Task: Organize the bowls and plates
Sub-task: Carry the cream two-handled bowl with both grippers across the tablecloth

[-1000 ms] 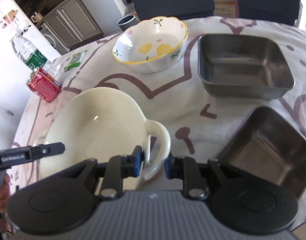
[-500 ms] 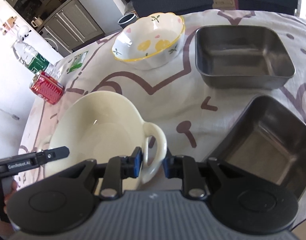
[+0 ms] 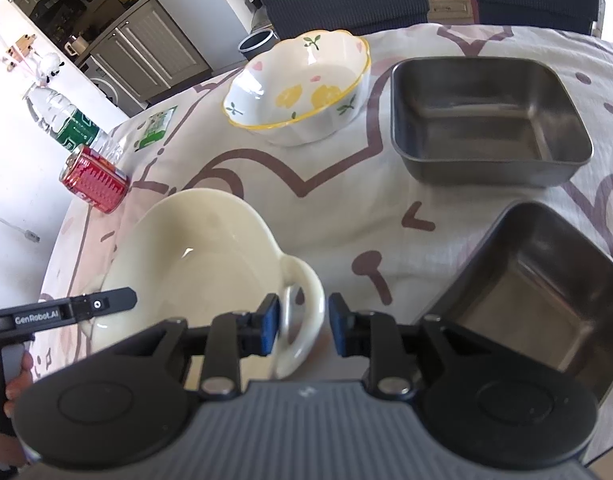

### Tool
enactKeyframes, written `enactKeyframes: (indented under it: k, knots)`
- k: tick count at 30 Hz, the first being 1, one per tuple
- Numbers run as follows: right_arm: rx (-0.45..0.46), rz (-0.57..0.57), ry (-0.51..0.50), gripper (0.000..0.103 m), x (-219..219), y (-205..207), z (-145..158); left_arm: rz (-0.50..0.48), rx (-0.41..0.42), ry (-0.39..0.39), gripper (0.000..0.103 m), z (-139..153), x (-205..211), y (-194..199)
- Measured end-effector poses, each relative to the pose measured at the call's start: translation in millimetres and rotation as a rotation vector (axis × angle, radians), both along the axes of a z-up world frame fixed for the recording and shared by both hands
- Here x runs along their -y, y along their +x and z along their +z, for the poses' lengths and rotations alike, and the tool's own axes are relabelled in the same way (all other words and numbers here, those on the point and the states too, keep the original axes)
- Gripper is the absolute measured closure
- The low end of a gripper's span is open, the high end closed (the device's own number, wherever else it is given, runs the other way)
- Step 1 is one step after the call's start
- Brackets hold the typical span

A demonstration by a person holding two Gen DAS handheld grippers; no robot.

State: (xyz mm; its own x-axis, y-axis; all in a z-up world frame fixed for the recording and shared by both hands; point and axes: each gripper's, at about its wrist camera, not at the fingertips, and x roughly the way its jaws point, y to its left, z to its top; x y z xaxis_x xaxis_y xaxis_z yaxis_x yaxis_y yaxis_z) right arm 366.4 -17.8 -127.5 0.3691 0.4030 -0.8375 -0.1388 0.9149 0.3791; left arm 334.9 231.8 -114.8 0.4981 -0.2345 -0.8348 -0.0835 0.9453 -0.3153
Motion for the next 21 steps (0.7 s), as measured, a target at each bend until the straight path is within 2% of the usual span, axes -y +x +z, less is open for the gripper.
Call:
enactKeyframes:
  k: [3, 4, 8, 21]
  knots:
    - [0.015, 0.011, -0.022, 0.071, -4, -1, 1, -0.011, 0.011, 0.009, 0.071, 0, 1, -1]
    - [0.021, 0.022, -0.022, 0.076, -5, -1, 2, -0.01, 0.014, 0.01, 0.071, 0, 1, -1]
    - [0.048, 0.041, -0.077, 0.074, -14, -5, 6, -0.002, 0.034, 0.022, 0.071, 2, 4, -3]
    - [0.085, 0.0, -0.044, 0.074, -1, -21, 32, 0.014, 0.093, 0.029, 0.072, 39, 19, -29]
